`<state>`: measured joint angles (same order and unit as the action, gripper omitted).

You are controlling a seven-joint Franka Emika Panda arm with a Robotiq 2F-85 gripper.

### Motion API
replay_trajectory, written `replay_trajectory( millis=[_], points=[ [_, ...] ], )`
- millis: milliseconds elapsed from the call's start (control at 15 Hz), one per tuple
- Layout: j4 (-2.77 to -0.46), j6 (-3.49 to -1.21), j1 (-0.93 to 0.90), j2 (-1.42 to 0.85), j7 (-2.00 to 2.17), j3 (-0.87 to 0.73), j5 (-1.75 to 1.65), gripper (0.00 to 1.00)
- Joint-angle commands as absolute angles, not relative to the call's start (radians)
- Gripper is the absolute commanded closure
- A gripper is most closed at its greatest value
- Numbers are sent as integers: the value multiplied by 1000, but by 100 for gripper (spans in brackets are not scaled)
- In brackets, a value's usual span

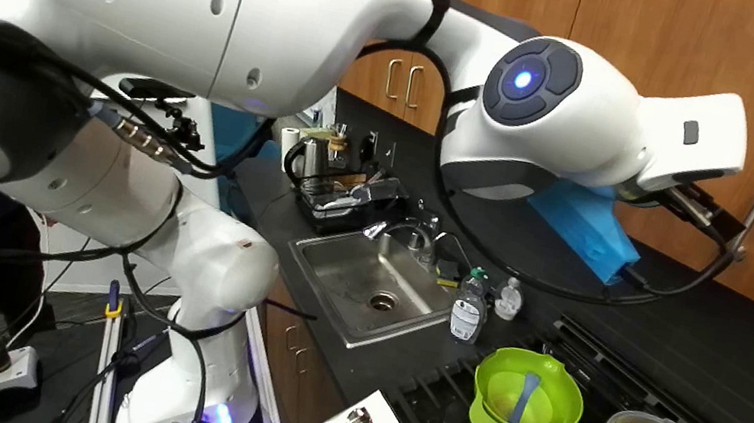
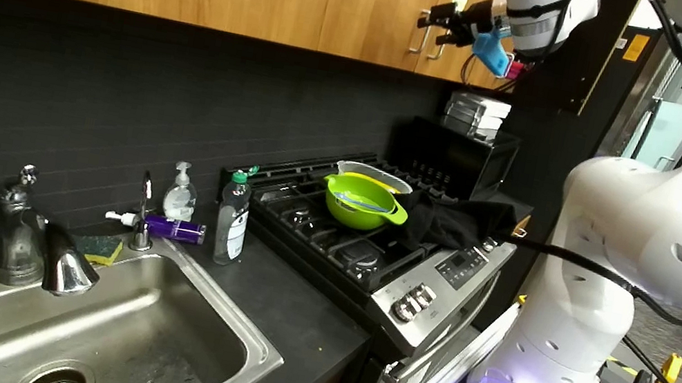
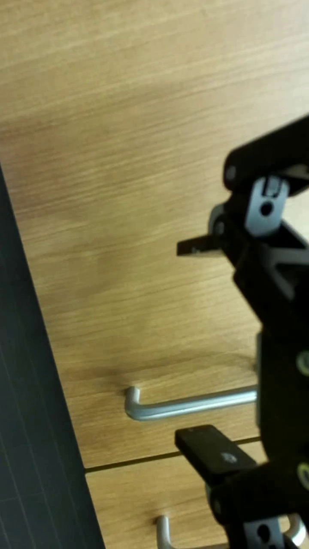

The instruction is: Open the top left cabinet door

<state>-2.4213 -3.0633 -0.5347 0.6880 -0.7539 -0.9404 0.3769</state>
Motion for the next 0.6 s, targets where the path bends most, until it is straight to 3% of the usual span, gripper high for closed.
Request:
replay_trajectory(
  millis=[0, 533],
  points=[
    [-2403, -3146, -620, 686, -679, -1020, 275, 0],
    [-2414, -3294, -716, 703, -504, -1187, 8, 0]
  ],
)
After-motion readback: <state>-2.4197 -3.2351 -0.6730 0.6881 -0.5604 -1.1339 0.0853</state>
